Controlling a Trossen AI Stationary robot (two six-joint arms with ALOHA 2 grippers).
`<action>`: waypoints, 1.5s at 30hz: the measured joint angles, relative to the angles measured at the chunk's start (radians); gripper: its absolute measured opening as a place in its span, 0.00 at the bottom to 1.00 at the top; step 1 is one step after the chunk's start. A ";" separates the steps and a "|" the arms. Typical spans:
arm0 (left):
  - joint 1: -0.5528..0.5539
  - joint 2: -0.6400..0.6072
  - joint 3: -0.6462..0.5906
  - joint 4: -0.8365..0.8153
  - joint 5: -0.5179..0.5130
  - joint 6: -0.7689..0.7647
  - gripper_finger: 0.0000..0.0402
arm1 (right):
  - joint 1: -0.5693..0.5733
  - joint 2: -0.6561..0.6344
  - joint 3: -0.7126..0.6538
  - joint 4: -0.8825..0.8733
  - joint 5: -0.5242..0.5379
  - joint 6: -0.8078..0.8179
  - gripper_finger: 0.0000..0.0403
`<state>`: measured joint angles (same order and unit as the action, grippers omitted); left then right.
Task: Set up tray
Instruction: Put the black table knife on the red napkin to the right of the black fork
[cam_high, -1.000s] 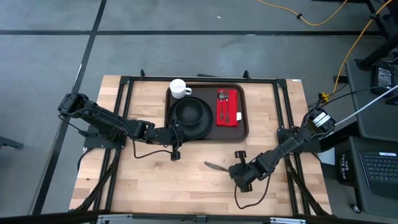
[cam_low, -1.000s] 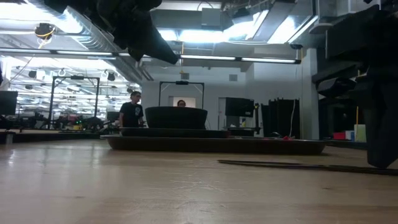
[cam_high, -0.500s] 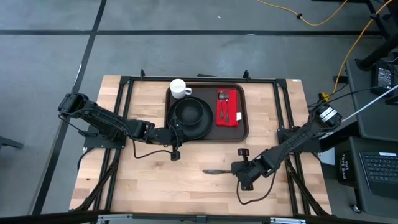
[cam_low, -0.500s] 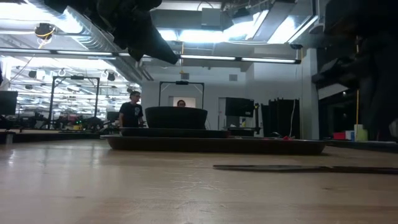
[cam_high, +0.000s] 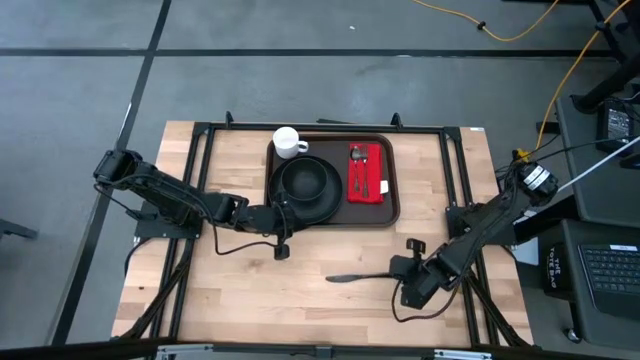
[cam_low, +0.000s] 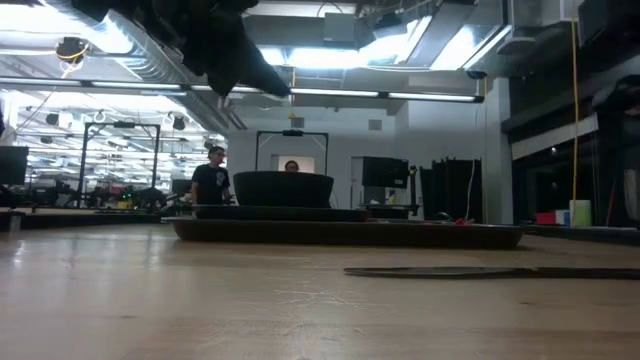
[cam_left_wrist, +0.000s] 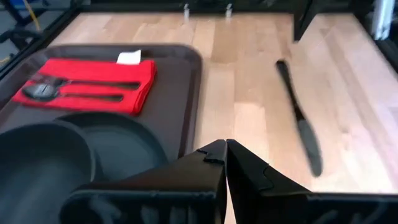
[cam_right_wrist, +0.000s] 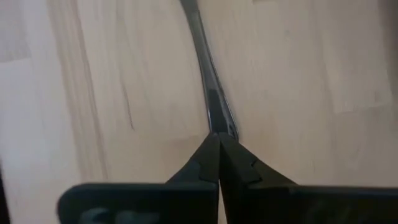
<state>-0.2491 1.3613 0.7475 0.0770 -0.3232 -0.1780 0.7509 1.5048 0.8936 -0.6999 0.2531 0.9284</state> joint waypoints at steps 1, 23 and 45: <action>-0.008 0.000 0.000 0.015 0.000 0.004 0.01 | 0.002 0.006 0.000 0.000 0.000 0.006 0.00; -0.185 0.253 0.271 -0.171 -0.062 -0.077 0.01 | 0.047 0.003 0.000 -0.004 0.034 -0.005 0.00; -0.235 0.380 0.427 -0.261 -0.035 -0.162 0.01 | -0.026 0.003 -0.050 0.075 -0.098 -0.138 0.00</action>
<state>-0.4839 1.7412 1.1740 -0.1844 -0.3584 -0.3398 0.7246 1.5074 0.8433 -0.6249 0.1553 0.7906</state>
